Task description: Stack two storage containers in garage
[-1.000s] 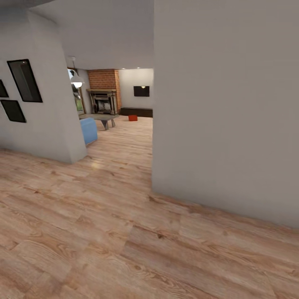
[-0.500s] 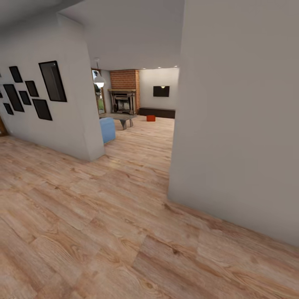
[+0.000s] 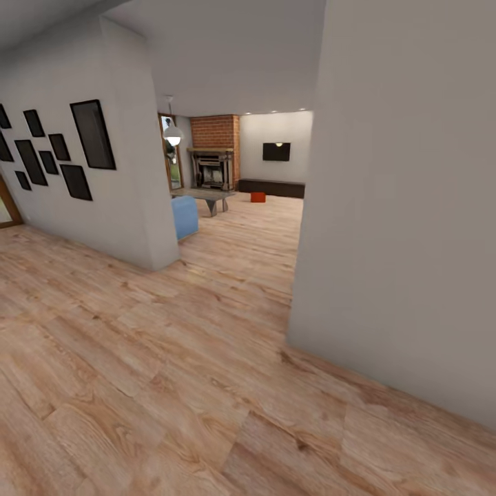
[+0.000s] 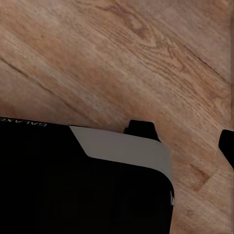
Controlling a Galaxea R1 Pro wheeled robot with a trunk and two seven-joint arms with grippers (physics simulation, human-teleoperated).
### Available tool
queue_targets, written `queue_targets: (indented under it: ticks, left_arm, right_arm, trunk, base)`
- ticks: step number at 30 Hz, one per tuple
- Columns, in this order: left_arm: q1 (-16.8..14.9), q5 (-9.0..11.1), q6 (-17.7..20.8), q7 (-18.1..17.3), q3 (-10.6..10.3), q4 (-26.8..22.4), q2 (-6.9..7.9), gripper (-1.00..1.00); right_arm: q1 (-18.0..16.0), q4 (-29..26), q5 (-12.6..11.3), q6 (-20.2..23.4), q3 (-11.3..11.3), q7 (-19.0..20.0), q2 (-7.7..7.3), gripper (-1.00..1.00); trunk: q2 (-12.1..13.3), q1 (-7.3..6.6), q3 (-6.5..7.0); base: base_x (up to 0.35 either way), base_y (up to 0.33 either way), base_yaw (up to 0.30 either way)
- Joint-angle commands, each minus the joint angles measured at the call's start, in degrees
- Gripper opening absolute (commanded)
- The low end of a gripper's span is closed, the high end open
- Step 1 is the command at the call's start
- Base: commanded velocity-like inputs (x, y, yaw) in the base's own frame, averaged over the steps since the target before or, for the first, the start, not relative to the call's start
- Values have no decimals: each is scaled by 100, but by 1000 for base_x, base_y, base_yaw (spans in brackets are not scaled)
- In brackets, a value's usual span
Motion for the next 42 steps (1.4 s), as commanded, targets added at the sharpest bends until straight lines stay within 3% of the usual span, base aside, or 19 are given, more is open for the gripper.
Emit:
queue_targets:
  ticks: [1,18,42]
  left_arm:
    - [-4,46,-14,10,0,4,-2,100]
    - [-2,46,-14,10,1,4,-2,100]
    - [-3,46,-14,10,-2,4,-2,100]
  right_arm:
    - [-6,18,-52,-29,48,-5,5,100]
    - [-6,18,-47,-19,49,-12,11,100]
    - [-6,18,-47,-30,48,-12,5,100]
  trunk:
    - [-3,3,-2]
    - [-3,3,29]
    - [-3,3,29]
  base:
    - [323,0,1]
    - [323,0,10]
    - [323,0,166]
